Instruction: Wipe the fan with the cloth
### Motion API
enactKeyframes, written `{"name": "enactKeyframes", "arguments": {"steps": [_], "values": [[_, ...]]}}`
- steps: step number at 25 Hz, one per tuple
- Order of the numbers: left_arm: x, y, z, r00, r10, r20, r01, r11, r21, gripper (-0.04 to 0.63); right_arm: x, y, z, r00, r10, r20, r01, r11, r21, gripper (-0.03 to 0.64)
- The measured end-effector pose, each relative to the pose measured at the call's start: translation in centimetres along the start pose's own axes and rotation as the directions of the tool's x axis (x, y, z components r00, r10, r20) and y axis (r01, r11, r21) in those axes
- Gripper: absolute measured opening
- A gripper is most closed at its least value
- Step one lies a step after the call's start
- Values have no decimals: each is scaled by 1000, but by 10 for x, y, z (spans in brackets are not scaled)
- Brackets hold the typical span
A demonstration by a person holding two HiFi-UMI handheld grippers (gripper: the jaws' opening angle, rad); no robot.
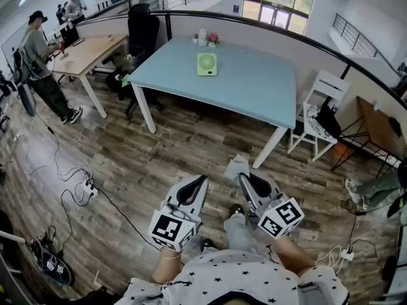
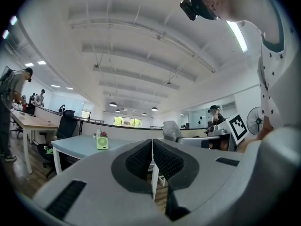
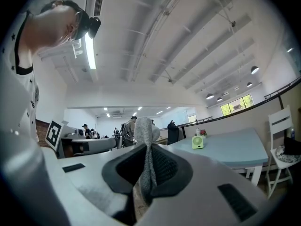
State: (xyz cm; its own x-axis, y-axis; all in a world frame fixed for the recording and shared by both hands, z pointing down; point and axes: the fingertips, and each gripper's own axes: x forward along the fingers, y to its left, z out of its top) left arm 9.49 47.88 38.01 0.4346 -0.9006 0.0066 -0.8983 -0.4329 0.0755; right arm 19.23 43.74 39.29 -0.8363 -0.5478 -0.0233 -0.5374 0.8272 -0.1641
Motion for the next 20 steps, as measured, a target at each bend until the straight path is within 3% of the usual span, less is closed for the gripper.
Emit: {"name": "enactKeyframes", "arguments": {"steps": [9, 20], "values": [[35, 34, 3, 998, 61, -8, -61, 998, 17, 32, 45, -31, 4, 997, 75, 13, -75, 997, 9, 26], [110, 77, 2, 991, 130, -18, -130, 991, 19, 32, 99, -102, 5, 991, 131, 2, -131, 990, 41, 26]]}}
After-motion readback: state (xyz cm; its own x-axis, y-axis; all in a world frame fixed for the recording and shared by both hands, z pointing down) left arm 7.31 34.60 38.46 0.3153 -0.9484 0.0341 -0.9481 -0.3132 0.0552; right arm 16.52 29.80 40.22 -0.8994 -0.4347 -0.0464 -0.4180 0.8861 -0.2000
